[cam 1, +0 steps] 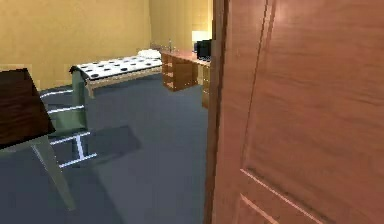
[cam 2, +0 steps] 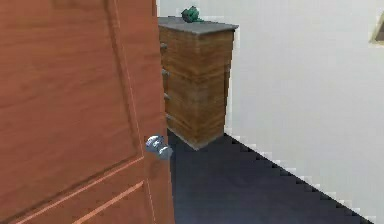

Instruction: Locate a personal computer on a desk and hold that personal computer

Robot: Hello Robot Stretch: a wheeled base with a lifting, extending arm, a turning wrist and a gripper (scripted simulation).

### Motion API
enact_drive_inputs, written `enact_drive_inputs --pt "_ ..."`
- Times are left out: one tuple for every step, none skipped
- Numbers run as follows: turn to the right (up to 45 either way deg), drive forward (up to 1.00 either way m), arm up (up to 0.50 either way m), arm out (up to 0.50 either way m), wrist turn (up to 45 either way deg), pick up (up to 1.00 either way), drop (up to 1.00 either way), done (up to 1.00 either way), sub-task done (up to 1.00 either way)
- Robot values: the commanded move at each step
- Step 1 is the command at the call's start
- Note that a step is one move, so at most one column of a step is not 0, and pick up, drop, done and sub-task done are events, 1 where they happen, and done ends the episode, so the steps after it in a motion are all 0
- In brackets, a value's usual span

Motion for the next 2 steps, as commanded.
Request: enact_drive_inputs --pt "-39.0 0.00 0.00 0.00 0.0 0.00 0.00 0.00 0.00" --pt "0.0 0.30 0.00 0.00 0.0 0.00 0.00 0.00 0.00"
